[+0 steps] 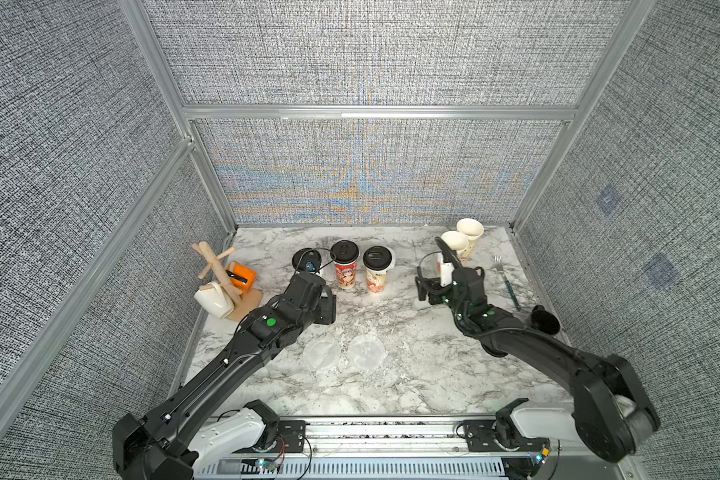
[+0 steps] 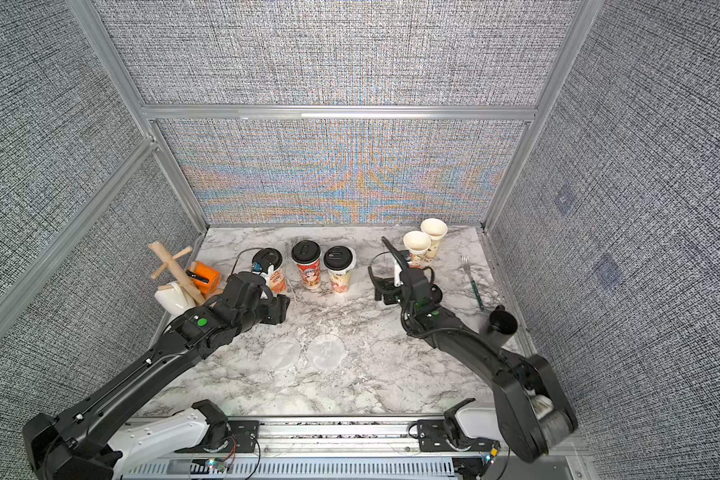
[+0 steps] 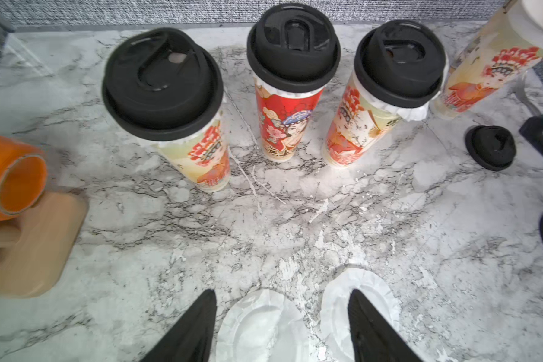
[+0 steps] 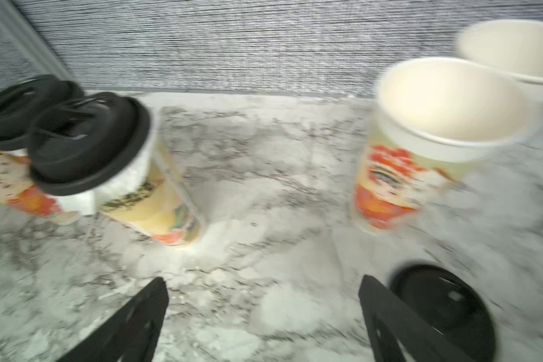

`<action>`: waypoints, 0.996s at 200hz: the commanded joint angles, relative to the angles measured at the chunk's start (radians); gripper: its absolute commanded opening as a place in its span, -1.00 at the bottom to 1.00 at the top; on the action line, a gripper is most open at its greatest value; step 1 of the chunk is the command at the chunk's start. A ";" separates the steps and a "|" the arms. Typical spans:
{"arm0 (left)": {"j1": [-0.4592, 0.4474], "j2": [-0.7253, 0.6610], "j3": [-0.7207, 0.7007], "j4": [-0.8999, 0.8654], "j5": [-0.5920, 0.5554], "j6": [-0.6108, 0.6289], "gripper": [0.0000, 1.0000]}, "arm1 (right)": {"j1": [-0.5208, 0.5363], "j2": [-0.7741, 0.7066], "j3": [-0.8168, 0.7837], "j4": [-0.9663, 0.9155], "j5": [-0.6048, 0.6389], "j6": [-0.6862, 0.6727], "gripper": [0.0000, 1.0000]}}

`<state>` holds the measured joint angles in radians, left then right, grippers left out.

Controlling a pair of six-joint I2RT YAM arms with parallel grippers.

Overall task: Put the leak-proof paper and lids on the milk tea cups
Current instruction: Move the cup to the center of the board.

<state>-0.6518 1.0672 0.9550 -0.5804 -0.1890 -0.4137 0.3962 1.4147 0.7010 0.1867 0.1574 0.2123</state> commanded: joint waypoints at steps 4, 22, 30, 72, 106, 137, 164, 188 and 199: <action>0.005 0.004 -0.019 0.092 0.097 -0.007 0.39 | -0.106 -0.041 -0.022 -0.087 -0.003 -0.002 0.95; 0.012 -0.002 -0.040 0.129 0.122 -0.014 0.42 | -0.175 0.005 0.004 -0.055 -0.051 -0.024 0.96; 0.015 -0.004 -0.048 0.139 0.130 -0.014 0.43 | -0.192 0.044 0.033 -0.051 -0.060 -0.031 0.96; 0.021 -0.031 -0.078 0.159 0.119 -0.014 0.52 | -0.220 0.235 0.194 -0.003 -0.074 -0.039 0.95; 0.023 -0.058 -0.110 0.180 0.092 -0.017 0.58 | -0.224 0.371 0.332 -0.022 -0.091 -0.047 0.95; 0.024 -0.064 -0.128 0.197 0.083 -0.027 0.61 | -0.226 0.475 0.461 -0.077 -0.052 -0.025 0.95; 0.026 -0.056 -0.123 0.194 0.082 -0.025 0.61 | -0.226 0.537 0.552 -0.144 -0.015 0.021 0.95; 0.026 -0.058 -0.122 0.190 0.081 -0.021 0.61 | -0.228 0.581 0.601 -0.198 0.012 0.061 0.95; 0.026 -0.061 -0.123 0.188 0.080 -0.019 0.61 | -0.230 0.592 0.612 -0.204 0.013 0.070 0.95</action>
<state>-0.6270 1.0100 0.8280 -0.4099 -0.1024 -0.4377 0.1692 1.9827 1.2858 0.0326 0.1318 0.2340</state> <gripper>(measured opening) 0.807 0.974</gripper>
